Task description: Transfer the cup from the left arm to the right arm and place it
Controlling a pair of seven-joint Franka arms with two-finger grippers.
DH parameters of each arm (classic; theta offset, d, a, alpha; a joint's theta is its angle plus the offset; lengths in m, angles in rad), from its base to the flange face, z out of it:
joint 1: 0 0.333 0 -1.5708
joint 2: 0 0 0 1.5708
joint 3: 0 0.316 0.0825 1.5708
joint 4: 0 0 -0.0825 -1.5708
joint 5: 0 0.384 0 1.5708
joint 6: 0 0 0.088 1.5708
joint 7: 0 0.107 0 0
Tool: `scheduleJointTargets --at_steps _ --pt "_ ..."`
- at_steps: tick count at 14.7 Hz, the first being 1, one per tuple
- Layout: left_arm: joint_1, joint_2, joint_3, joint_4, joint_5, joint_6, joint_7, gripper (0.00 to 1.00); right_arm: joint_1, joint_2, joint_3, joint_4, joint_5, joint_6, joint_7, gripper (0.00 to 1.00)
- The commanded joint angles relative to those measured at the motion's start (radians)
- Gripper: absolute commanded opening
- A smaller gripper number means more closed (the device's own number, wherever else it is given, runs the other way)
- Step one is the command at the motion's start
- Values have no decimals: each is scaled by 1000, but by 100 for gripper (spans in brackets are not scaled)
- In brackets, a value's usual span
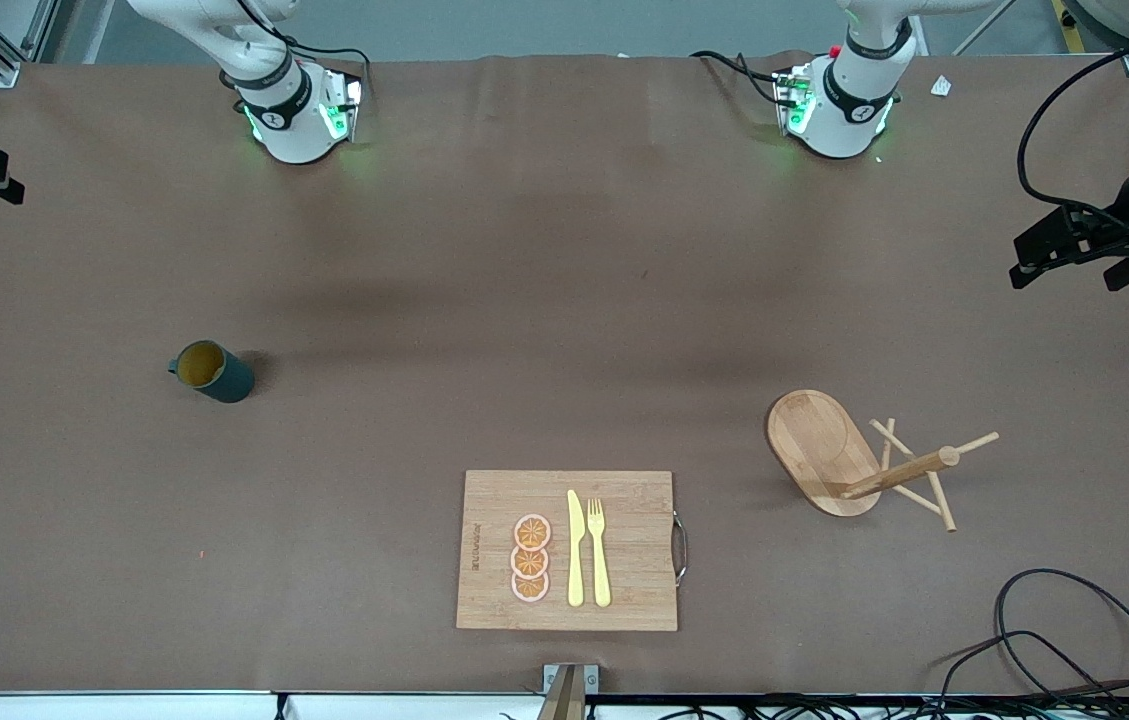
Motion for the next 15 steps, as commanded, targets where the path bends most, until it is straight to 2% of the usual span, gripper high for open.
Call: scheduleJointTargets --at_steps 1,6,15 --pt "-2 10 2 23 15 -4 2 100 4 -42 -3 -43 17 6 51 100" --pt "-2 10 2 23 15 -4 2 100 4 -108 -5 -141 29 91 45 100" --pt "-1 10 0 23 15 -4 6 100 2 -104 -6 -138 14 83 20 100"
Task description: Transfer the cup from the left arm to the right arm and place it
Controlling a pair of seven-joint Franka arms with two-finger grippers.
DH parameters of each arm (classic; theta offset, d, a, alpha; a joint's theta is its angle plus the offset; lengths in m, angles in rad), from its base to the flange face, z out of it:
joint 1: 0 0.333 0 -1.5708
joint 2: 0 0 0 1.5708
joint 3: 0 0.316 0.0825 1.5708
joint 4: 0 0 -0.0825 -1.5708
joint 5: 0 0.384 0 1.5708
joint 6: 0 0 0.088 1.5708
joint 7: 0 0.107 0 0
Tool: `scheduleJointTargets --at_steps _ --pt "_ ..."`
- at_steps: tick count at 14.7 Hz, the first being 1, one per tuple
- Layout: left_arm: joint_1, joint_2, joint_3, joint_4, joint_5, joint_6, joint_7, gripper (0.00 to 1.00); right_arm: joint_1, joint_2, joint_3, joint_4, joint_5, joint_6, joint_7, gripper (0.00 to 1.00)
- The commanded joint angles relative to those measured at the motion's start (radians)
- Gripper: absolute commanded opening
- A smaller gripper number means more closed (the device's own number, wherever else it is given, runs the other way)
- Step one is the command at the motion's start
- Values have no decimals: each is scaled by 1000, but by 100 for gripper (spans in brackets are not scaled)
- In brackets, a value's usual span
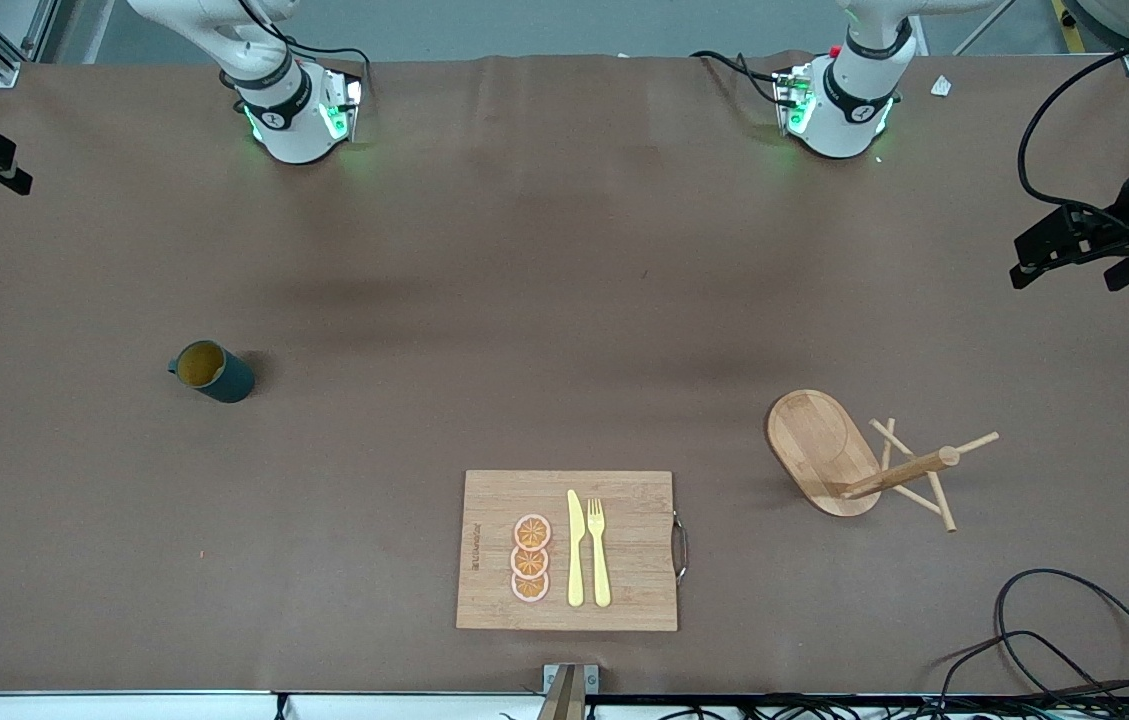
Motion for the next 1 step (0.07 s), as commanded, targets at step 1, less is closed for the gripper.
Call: scheduleJointTargets --at_steps 1 --pt "-1 10 1 23 15 -6 4 100 1 -28 -4 -33 -4 16 -21 100"
